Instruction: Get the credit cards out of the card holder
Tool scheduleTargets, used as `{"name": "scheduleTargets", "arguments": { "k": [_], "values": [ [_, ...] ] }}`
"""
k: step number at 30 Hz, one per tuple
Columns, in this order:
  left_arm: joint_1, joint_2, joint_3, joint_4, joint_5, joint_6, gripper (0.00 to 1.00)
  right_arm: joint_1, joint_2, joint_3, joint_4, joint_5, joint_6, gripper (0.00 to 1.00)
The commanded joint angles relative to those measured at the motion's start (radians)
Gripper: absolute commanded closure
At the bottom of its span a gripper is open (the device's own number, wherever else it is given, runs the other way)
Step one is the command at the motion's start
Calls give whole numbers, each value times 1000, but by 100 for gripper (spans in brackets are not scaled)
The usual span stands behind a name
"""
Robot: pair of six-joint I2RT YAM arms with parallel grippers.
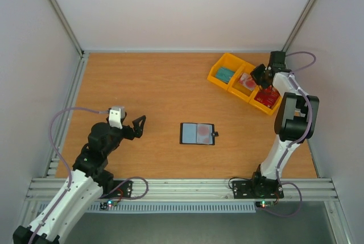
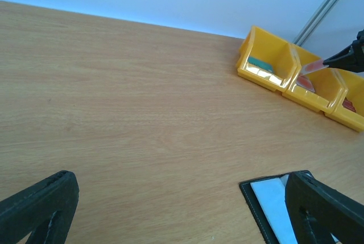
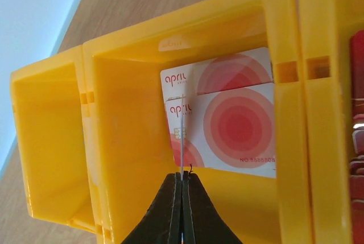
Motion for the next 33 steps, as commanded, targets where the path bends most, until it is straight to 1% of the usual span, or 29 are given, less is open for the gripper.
{"name": "scheduleTargets", "arguments": {
  "k": [1,6,8,10,13,15,20,23,25,28,30,33],
  "values": [
    [6,-11,-11,69,1,0,1,0,44,50,7,-42,1,99],
    [8,-12,-14,73,6,-2,1,0,70,86,-20,-36,-9,98],
    [7,-11,-14,73,9,-4,1,0,72,93,-37,-25,-13,92],
    [8,-11,-14,73,14,-6,1,0,71,94,-45,-10,-19,88],
    [8,-15,-16,73,15,-6,1,0,67,110,-74,18,-41,72],
    [8,-15,-16,72,17,-6,1,1,59,133,-101,47,-67,65],
    [9,-15,-17,73,25,-11,1,17,23,215,-173,168,-187,56],
    [9,-17,-17,76,29,-11,1,35,16,317,-250,226,-288,56],
    [9,-20,-19,77,31,-12,1,77,-4,378,-310,257,-370,56],
    [9,-23,-21,81,34,-14,1,203,-57,414,-414,363,-525,55],
    [9,-28,-23,86,37,-16,1,299,-102,377,-479,397,-598,54],
    [9,-27,-26,88,59,-25,1,407,-170,253,-569,381,-602,54]
  ]
}}
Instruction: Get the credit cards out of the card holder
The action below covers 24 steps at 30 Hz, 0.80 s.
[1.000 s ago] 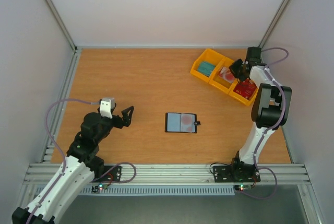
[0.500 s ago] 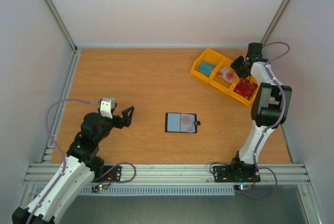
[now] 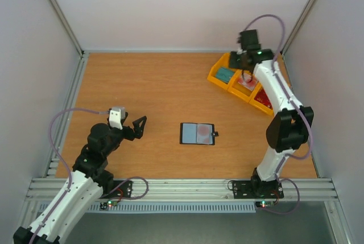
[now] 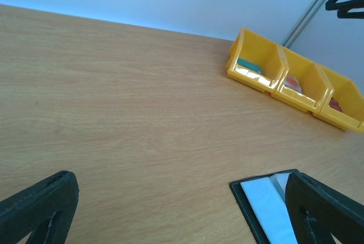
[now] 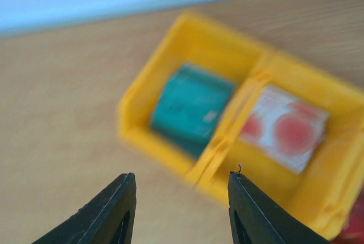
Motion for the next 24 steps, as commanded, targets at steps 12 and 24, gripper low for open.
{"name": "scheduleTargets", "arguments": {
  "k": [12,24],
  "values": [
    [7,13,-22,114,85,-42,1,358,-75,-542,-198,-224,24,32],
    [7,323,15,186,294,-220,1,381,-31,-689,-124,-302,7,34]
  ]
}}
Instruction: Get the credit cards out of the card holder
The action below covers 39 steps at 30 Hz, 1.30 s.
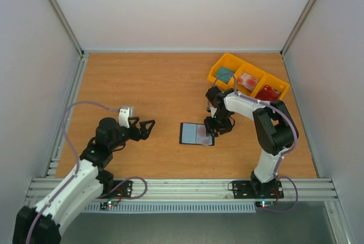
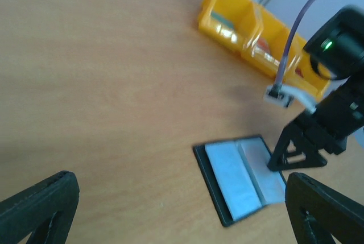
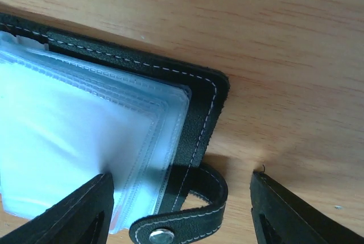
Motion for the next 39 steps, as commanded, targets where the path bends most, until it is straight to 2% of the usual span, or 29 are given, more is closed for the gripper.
{"name": "scheduleTargets", "arguments": {
  "k": [1,5,13,21,29,33,39],
  "values": [
    [4,218,50,83,143,-164,1,8,-10,-29,51,-65,7,34],
    [-14,421,105,63,211,-315,2,8,-5,-53,86,-98,-12,35],
    [-184,705,187,113,165,-376,1,8,-2,-93,163,-143,-25,36],
    [-230,969,321,126,222,-379,1,8,-36,-130,208,-167,-57,36],
    [-291,1073,384,224,287,-366,6,-2,-48,-145,245,-251,-91,36],
    [-317,1095,409,271,333,-348,11,-4,-53,-148,277,-290,-79,37],
    [-333,1110,425,313,303,-338,18,-7,-79,-169,307,-326,-62,39]
  ]
}}
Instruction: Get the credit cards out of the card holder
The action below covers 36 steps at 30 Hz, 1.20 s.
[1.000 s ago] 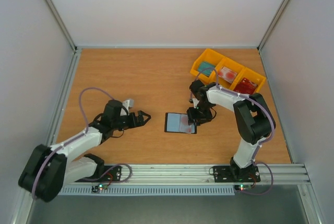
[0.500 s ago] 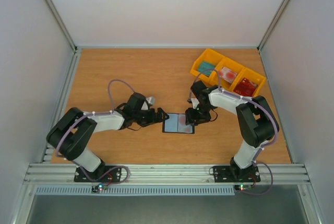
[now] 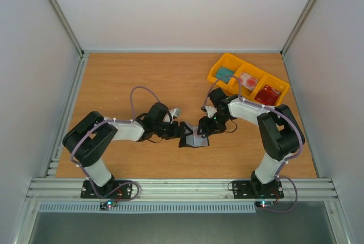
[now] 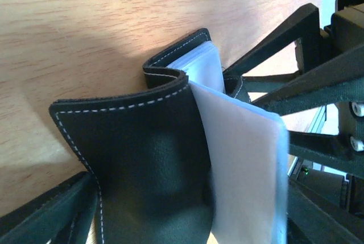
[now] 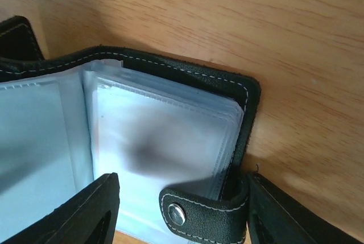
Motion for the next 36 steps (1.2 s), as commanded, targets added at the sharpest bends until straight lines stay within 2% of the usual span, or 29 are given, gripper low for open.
{"name": "scheduleTargets", "arguments": {
  "k": [1,3,8,9,12,15,18,22,26,28,30,32,33,36],
  "values": [
    [-19,30,29,67,3,11,21,5,-5,-39,60,-45,5,39],
    [-23,37,34,65,1,13,34,3,-10,-48,71,-45,9,40],
    [-27,34,38,53,-27,21,89,-18,-21,-57,75,-66,8,41],
    [-28,27,37,49,-34,23,98,-27,-28,-58,73,-69,8,41],
    [-28,-26,21,50,-52,39,100,-86,-90,-77,90,-116,23,42],
    [-27,-131,-17,90,-17,122,100,-173,-219,-107,123,-178,46,41],
    [-28,-269,-31,71,40,309,100,-230,-382,-115,152,-230,45,41],
    [-3,-445,-15,22,152,553,100,-239,-575,-105,212,-316,15,40],
    [65,-588,40,-9,332,677,100,-253,-751,-104,351,-455,13,36],
    [88,-659,73,-63,414,814,100,-254,-811,-94,415,-535,2,34],
    [96,-740,90,-90,399,947,100,-254,-856,-72,430,-591,-23,33],
    [103,-783,91,-42,336,956,100,-254,-886,-50,439,-655,-49,34],
    [105,-799,83,-3,312,915,100,-252,-901,-47,456,-666,-48,34],
    [106,-826,48,124,264,792,100,-209,-925,-50,500,-615,-44,35]
  ]
}}
